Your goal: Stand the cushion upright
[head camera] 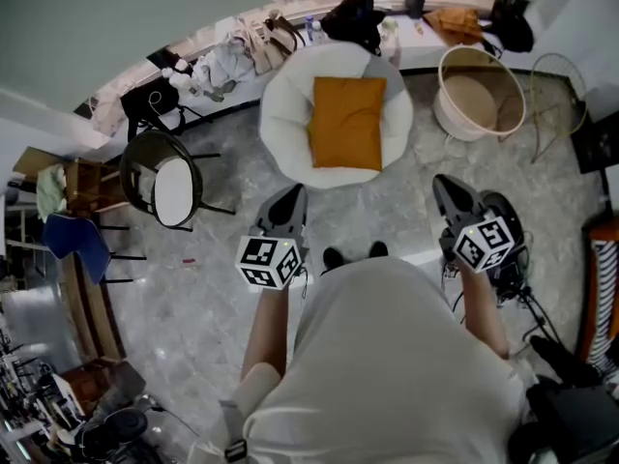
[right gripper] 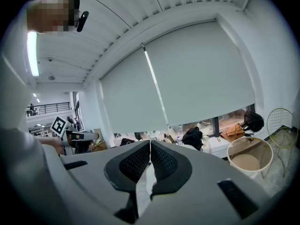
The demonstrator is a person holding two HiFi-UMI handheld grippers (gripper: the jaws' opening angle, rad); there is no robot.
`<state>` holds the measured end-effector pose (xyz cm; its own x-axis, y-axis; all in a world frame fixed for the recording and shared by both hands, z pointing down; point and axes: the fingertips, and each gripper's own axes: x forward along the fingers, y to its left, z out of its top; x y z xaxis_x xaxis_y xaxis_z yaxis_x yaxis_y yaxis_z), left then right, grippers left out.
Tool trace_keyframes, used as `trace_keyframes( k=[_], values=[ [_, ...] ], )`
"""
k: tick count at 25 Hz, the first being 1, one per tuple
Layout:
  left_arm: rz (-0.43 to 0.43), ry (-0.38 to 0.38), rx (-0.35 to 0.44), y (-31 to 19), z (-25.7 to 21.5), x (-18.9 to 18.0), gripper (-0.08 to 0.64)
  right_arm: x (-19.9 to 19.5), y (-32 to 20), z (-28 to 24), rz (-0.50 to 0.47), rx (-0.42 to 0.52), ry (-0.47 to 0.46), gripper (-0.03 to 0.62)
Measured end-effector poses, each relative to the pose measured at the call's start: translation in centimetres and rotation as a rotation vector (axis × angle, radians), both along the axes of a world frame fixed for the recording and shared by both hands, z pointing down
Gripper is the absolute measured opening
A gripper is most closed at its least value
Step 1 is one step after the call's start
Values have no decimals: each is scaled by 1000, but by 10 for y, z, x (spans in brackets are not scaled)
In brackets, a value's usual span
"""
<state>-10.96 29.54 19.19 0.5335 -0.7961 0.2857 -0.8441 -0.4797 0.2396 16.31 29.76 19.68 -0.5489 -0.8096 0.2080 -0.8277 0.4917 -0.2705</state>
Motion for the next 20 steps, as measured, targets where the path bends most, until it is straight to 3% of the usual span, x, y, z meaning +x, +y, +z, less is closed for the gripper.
trace_keyframes(
  k=[20],
  values=[
    [-22, 7, -10, 8, 6, 38, 2, 50, -5, 4, -39, 2, -8, 37]
  ],
)
